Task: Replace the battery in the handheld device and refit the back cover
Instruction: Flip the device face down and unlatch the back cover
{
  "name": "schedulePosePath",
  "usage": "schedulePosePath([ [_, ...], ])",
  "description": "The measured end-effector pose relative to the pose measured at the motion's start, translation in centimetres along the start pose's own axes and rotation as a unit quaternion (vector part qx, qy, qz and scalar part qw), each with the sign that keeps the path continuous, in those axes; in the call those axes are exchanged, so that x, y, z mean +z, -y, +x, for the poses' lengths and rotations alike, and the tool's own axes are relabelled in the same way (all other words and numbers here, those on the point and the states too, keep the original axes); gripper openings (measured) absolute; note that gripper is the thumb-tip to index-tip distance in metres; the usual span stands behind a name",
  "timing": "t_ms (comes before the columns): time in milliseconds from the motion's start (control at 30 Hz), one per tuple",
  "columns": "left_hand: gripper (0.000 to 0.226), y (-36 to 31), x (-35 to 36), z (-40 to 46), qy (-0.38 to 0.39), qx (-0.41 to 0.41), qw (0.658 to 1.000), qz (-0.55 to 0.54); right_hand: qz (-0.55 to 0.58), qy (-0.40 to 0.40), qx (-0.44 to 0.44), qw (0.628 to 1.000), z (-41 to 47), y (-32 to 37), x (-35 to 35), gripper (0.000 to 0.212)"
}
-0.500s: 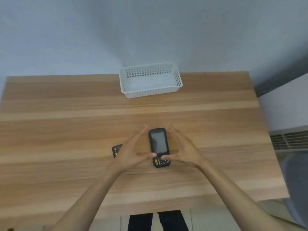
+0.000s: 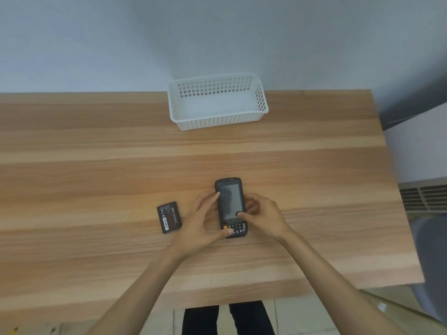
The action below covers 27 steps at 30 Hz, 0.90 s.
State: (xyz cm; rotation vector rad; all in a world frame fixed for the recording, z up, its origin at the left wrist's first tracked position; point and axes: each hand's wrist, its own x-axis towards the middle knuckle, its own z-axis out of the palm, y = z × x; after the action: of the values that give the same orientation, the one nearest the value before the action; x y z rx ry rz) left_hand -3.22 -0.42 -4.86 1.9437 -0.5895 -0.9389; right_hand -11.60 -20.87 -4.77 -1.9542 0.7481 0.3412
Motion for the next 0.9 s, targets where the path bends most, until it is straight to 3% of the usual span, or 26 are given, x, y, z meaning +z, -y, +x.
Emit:
schedulePosePath([
  [200, 0.107, -0.3, 1.7, 0.6, 0.036, 0.016, 0.999, -0.007, 0.008, -0.015, 0.057, 0.998, 0.0, -0.2, 0.0, 0.036],
  [333, 0.106, -1.0, 2.5, 1.7, 0.075, 0.014, 0.997, -0.021, -0.002, -0.077, 0.08, 0.994, -0.9, 0.1, -0.8, 0.027],
  [667, 0.095, -1.5, 2.5, 3.0, 0.107, 0.054, 0.992, 0.033, -0.112, -0.123, 0.012, 0.986, -2.4, 2.0, -1.0, 0.039],
  [767, 0.083, -1.0, 1.4, 2.4, 0.084, 0.07, 0.993, 0.036, -0.128, -0.111, -0.012, 0.985, -2.5, 3.1, 0.5, 0.042],
  [900, 0.074, -0.1, 0.1, 1.6, 0.052, 0.027, 0.998, 0.006, -0.145, -0.103, -0.031, 0.984, -1.8, 3.9, 2.5, 0.047],
])
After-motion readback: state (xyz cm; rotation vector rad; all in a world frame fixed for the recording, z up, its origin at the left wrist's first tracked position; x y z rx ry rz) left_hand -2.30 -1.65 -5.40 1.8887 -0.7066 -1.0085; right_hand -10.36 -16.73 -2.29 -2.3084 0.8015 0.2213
